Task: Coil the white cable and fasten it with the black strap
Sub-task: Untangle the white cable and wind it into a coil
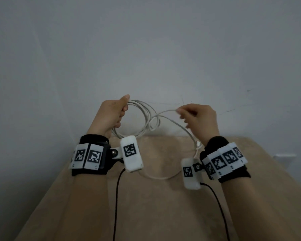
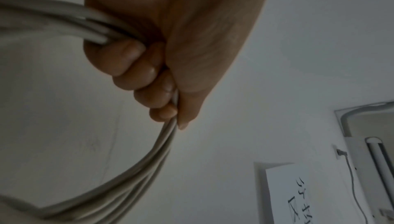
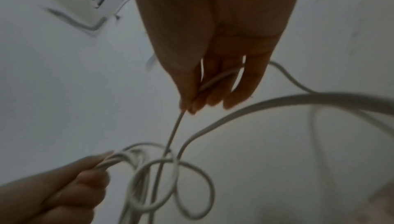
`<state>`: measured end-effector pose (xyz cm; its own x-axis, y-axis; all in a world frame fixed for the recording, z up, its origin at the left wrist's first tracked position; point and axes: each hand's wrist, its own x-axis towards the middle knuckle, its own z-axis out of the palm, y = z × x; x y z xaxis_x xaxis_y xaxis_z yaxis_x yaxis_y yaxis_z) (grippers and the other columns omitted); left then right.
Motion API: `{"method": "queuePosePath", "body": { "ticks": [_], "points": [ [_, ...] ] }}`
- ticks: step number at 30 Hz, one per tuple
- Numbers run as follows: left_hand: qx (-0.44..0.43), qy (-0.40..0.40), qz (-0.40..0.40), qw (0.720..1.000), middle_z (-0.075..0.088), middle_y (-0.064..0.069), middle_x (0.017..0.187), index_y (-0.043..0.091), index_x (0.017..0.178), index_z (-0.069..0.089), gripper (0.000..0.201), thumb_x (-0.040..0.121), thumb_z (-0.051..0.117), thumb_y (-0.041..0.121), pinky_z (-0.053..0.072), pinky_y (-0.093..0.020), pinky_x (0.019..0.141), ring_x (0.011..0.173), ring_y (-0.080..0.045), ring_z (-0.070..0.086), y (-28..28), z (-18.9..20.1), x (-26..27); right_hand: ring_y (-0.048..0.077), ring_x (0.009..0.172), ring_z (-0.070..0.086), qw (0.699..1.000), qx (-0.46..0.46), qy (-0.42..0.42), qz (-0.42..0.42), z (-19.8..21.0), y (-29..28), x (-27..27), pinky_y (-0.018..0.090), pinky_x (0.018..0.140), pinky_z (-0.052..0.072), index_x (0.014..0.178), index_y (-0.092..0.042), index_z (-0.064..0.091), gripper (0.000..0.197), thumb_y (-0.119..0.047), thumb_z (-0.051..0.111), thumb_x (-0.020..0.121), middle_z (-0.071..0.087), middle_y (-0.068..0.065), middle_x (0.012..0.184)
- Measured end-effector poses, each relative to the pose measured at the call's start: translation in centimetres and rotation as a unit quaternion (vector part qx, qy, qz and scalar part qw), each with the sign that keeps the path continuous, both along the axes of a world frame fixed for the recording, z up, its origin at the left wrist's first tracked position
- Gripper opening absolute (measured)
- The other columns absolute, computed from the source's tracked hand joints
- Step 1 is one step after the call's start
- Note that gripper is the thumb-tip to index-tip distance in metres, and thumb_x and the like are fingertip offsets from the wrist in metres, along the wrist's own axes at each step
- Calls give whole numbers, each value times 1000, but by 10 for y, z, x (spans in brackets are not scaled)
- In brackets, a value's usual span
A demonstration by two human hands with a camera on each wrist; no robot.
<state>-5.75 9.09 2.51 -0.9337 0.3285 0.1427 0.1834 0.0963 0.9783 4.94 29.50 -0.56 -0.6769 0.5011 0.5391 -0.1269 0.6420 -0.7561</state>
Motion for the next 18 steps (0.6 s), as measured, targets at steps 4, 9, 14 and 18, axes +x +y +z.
{"method": "queuePosePath", "body": {
  "ticks": [4, 9, 14, 18],
  "points": [
    [23, -21, 46, 998, 29, 12, 36, 17, 60, 42, 42, 95, 51, 39, 17, -15, 33, 31, -4, 20, -14, -2, -8, 20, 77, 67, 984, -122, 7, -133, -11, 36, 2, 39, 72, 57, 85, -16, 69, 13, -27, 63, 88, 67, -5, 73],
    [33, -24, 89, 995, 29, 12, 34, 17, 59, 42, 42, 94, 51, 39, 17, -14, 33, 30, -5, 20, -27, -2, -15, 32, 90, 68, 952, -159, -45, -259, -33, 75, 15, 51, 82, 55, 93, -9, 71, 20, -26, 60, 90, 72, 13, 92],
    [9, -13, 68, 998, 29, 10, 34, 17, 59, 42, 42, 94, 51, 38, 17, -14, 33, 30, -5, 20, -20, 2, -12, 28, 84, 64, 964, -113, -119, -209, -27, 71, 20, 46, 85, 55, 111, -6, 67, 28, -7, 53, 87, 68, 16, 110],
    [-16, 2, 35, 999, 31, 12, 35, 17, 58, 43, 43, 94, 52, 38, 17, -14, 33, 31, -4, 20, -9, 4, -4, 14, 123, 49, 991, -18, -32, -131, -5, 31, 13, 20, 100, 33, 128, -18, 58, 50, 1, 46, 83, 52, 1, 139]
  ]
}}
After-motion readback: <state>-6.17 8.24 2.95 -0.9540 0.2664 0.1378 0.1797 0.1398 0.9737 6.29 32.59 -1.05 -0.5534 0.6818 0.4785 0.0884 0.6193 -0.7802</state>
